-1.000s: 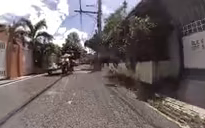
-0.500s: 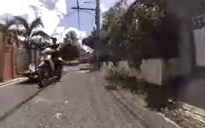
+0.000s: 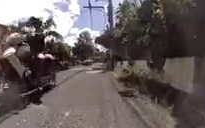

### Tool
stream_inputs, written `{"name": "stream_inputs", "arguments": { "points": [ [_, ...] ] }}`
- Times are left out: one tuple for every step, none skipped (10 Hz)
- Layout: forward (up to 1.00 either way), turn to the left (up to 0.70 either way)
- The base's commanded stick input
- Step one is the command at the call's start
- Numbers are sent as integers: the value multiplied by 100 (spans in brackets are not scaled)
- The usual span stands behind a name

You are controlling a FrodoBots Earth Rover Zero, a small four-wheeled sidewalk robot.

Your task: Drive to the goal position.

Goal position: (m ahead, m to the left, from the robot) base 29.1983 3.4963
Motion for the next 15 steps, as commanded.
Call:
{"name": "stream_inputs", "arguments": {
  "points": [
    [85,0],
    [85,0],
    [85,0],
    [85,0],
    [85,0],
    [85,0],
    [85,0],
    [85,0],
    [85,0],
    [85,0],
    [85,0],
    [85,0],
    [85,0],
    [85,0],
    [85,0]
  ]
}}
